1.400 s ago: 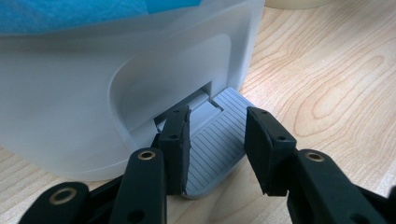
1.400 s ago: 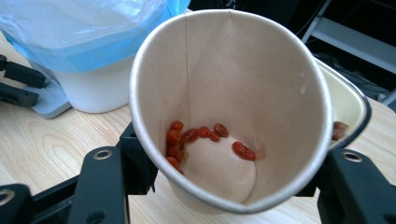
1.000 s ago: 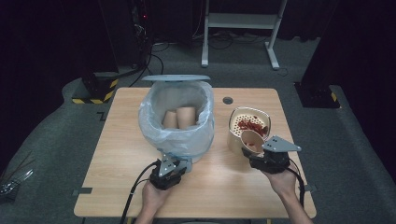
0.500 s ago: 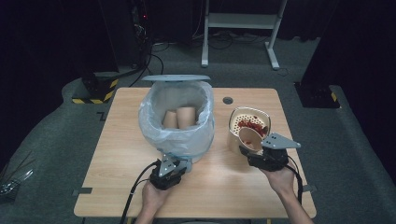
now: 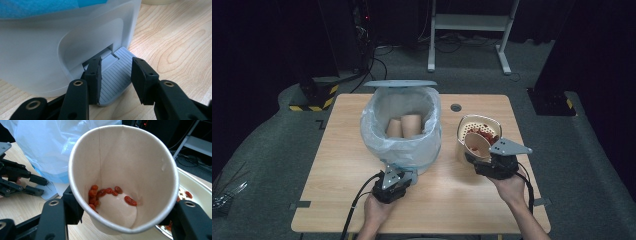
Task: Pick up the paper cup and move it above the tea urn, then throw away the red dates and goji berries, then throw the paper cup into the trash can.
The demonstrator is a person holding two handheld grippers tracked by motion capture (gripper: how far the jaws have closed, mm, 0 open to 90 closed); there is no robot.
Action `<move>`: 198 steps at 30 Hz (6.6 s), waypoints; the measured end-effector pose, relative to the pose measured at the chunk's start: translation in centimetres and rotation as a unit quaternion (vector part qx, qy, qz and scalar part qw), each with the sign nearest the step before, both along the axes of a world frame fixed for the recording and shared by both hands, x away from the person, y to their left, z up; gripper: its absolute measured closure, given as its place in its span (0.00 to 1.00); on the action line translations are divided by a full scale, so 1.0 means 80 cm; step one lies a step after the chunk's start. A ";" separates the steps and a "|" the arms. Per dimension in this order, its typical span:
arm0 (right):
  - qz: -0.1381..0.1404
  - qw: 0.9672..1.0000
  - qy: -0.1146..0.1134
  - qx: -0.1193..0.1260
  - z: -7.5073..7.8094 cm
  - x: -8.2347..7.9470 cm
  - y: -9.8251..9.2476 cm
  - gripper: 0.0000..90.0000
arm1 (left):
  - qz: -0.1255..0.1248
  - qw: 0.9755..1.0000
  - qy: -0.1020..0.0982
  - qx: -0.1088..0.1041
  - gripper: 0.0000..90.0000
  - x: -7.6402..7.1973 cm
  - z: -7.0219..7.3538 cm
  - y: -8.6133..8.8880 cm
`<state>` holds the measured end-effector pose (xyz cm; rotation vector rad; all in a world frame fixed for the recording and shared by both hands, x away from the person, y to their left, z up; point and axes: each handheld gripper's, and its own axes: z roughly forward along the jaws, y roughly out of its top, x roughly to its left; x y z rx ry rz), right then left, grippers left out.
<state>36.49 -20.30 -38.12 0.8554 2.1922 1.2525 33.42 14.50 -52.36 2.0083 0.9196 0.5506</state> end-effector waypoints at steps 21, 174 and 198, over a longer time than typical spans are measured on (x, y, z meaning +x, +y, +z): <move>0.016 1.000 0.002 0.020 0.025 0.012 0.009 0.43 | 0.002 1.000 -0.002 -0.001 0.67 0.001 0.000 0.001; 0.118 0.990 0.033 0.063 0.125 0.093 0.149 0.40 | -0.001 1.000 -0.001 -0.002 0.65 0.001 0.000 0.001; 0.140 0.986 0.071 0.053 0.112 0.104 0.191 0.22 | -0.002 1.000 -0.001 -0.003 0.65 0.001 0.000 0.002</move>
